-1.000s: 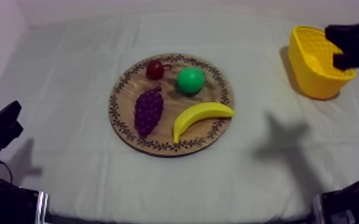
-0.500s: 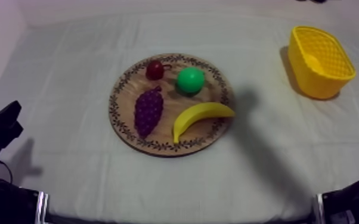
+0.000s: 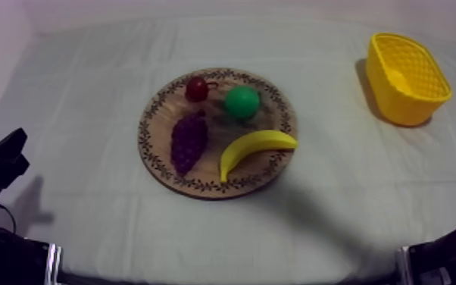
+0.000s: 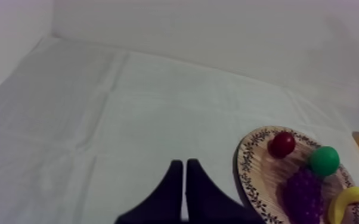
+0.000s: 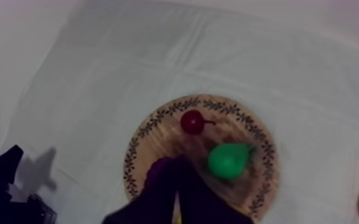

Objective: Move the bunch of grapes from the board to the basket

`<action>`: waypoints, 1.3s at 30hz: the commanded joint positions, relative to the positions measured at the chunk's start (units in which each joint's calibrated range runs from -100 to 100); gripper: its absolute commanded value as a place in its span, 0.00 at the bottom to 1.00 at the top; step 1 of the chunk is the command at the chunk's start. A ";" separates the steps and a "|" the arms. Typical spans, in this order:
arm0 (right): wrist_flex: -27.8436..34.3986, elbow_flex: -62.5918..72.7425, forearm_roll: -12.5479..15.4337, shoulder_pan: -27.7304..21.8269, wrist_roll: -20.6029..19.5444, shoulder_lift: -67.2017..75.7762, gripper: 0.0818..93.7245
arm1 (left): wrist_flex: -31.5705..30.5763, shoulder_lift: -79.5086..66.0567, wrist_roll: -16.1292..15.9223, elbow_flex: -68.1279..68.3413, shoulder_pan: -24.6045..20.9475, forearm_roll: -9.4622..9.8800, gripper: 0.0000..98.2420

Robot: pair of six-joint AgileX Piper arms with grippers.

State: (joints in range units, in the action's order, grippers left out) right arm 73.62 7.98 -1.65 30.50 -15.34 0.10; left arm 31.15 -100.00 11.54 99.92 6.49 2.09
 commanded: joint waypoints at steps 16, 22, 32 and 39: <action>16.93 20.53 -1.81 3.91 -10.16 -19.71 0.00 | -0.03 0.00 0.01 -0.04 -0.01 0.04 0.00; 23.03 24.35 -2.12 5.48 -11.91 -24.48 0.00 | -0.03 0.00 0.01 -0.04 -0.01 0.04 0.00; 24.40 21.25 -0.64 6.35 -13.95 -29.08 0.00 | -0.03 0.00 0.01 -0.04 -0.01 0.04 0.00; 23.67 18.36 0.64 6.74 -14.76 -30.63 0.00 | -0.03 0.00 0.01 -0.04 -0.01 0.04 0.00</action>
State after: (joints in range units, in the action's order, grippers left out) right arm 97.52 26.59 -1.12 37.23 -29.99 -30.56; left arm 31.15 -100.00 11.54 99.92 6.49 2.09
